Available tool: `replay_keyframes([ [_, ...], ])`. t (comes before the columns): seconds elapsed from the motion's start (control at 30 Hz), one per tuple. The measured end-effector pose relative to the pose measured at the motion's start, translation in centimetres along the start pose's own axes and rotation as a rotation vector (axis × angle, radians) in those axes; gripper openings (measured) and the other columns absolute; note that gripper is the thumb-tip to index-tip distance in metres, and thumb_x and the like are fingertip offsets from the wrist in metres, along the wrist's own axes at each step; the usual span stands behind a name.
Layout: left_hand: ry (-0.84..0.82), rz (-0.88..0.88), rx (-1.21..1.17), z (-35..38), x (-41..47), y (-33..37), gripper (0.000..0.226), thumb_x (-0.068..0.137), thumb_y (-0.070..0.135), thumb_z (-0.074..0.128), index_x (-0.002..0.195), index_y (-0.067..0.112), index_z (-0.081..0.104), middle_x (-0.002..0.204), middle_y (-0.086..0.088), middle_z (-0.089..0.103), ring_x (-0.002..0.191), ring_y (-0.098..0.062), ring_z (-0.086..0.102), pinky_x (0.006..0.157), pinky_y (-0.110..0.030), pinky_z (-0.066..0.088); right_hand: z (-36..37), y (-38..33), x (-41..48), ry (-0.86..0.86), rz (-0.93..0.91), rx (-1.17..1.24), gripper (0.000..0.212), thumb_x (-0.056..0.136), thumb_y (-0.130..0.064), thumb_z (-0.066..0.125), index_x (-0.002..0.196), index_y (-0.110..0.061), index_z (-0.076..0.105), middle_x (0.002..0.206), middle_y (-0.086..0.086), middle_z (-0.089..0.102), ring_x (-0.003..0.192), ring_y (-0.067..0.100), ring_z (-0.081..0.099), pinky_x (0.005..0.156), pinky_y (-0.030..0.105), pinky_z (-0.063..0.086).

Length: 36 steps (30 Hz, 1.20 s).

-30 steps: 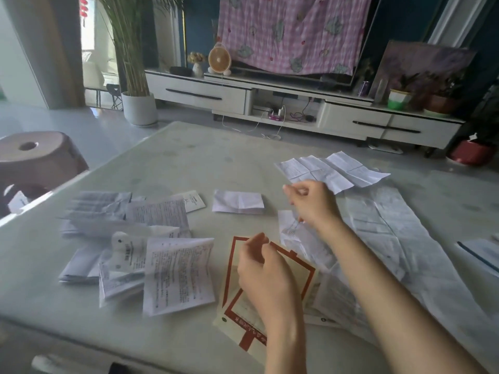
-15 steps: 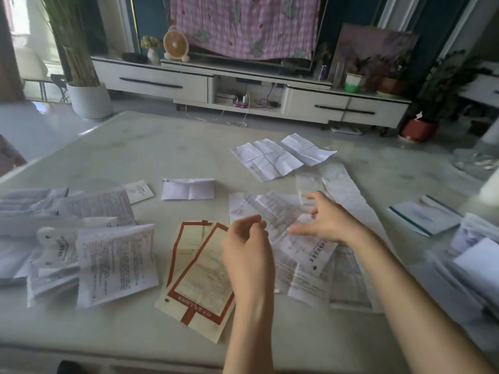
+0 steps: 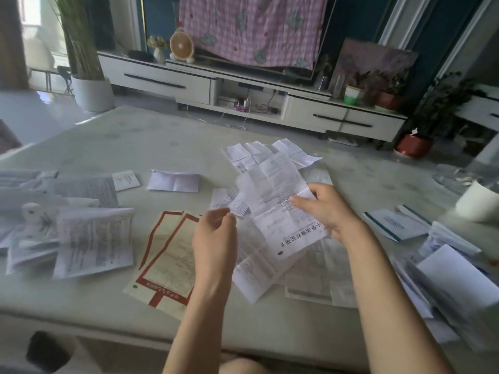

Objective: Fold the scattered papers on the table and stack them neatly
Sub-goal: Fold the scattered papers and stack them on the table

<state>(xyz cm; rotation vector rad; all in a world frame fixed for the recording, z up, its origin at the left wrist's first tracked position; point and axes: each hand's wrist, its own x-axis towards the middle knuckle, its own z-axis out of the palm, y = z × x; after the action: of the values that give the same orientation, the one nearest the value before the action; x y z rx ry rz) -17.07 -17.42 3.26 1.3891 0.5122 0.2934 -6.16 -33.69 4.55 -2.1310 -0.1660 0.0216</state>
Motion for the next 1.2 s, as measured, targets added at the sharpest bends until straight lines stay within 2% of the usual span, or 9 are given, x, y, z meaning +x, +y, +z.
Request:
replay_keyframes([
  [0.17,-0.011,0.025,0.021,0.5,-0.2,0.0,0.025,0.092,0.014,0.050,0.116,0.013,0.058,0.116,-0.006,0.062,0.105,-0.019,0.057,0.095,-0.038,0.047,-0.8,-0.2,-1.5,0.081,-0.044,0.000,0.034,0.093,-0.016,0.051,0.075,0.013,0.048,0.075,0.004,0.034,0.073,0.016,0.029,0.065,0.028,0.025],
  [0.23,-0.029,0.032,0.033,0.7,-0.3,-0.1,0.024,0.091,0.017,0.052,0.114,0.015,0.058,0.116,-0.005,0.062,0.105,-0.018,0.057,0.097,-0.039,0.046,-1.5,-0.7,-2.0,0.167,-0.051,0.043,0.034,0.092,-0.015,0.052,0.074,0.013,0.048,0.065,0.025,0.047,0.060,0.035,0.043,0.059,0.036,0.038],
  [0.33,-0.085,0.043,0.022,0.7,-0.5,-0.2,0.032,0.090,0.026,0.057,0.120,0.013,0.057,0.117,-0.004,0.062,0.106,-0.016,0.058,0.096,-0.038,0.047,-2.2,-1.7,-2.9,0.141,-0.002,0.242,0.042,0.091,-0.022,0.055,0.099,0.019,0.047,0.113,0.040,0.047,0.106,0.053,0.045,0.090,0.063,0.041],
  [0.47,-0.159,0.032,0.011,1.0,-0.9,-0.1,0.050,0.087,0.038,0.061,0.129,0.014,0.051,0.117,-0.004,0.062,0.106,-0.017,0.059,0.090,-0.034,0.048,-2.3,-1.8,-3.7,-0.047,0.058,0.505,0.014,0.092,-0.008,0.053,0.098,-0.003,0.065,0.095,0.013,0.070,0.084,0.024,0.067,0.079,0.033,0.055],
  [0.6,-0.189,0.040,-0.066,1.1,-1.1,0.2,0.021,0.091,0.020,0.056,0.111,0.016,0.063,0.088,0.000,0.070,0.074,-0.013,0.067,0.062,-0.026,0.052,-1.7,-1.6,-4.1,-0.196,0.062,0.456,0.011,0.090,-0.007,0.054,0.094,-0.009,0.064,0.086,0.005,0.069,0.073,0.014,0.065,0.064,0.023,0.055],
  [0.8,-0.145,0.074,-0.104,1.0,-1.0,0.3,0.022,0.084,0.006,0.050,0.083,0.021,0.066,0.066,0.004,0.064,0.056,-0.011,0.057,0.048,-0.019,0.046,-1.8,-1.5,-4.7,-0.309,0.061,0.446,0.017,0.087,0.004,0.053,0.088,-0.008,0.065,0.075,0.001,0.071,0.061,0.010,0.064,0.056,0.020,0.053],
  [1.03,-0.267,-0.139,-0.220,0.8,-0.8,0.6,0.037,0.092,0.048,0.046,0.090,0.017,0.065,0.082,-0.004,0.070,0.070,-0.019,0.063,0.060,-0.029,0.046,-1.6,-1.6,-5.1,-0.198,0.008,0.318,0.035,0.084,0.012,0.047,0.071,-0.011,0.069,0.068,-0.007,0.070,0.061,0.004,0.062,0.055,0.013,0.048],
  [1.13,-0.248,-0.023,-0.130,0.8,-1.2,0.4,0.006,0.084,0.020,0.064,0.080,0.017,0.067,0.073,-0.002,0.067,0.068,-0.017,0.062,0.063,-0.027,0.047,-1.9,-1.9,-5.4,-0.241,0.028,0.294,0.036,0.086,0.011,0.042,0.080,-0.010,0.070,0.073,-0.007,0.072,0.064,0.004,0.063,0.058,0.013,0.049],
  [1.2,-0.230,0.037,-0.083,0.7,-1.2,0.2,0.013,0.076,0.008,0.065,0.073,0.020,0.066,0.056,0.007,0.065,0.054,-0.007,0.060,0.053,-0.020,0.048,-2.3,-2.1,-5.4,-0.234,0.031,0.324,0.041,0.084,0.013,0.033,0.084,-0.007,0.069,0.077,-0.002,0.071,0.066,0.006,0.063,0.060,0.015,0.050],
])
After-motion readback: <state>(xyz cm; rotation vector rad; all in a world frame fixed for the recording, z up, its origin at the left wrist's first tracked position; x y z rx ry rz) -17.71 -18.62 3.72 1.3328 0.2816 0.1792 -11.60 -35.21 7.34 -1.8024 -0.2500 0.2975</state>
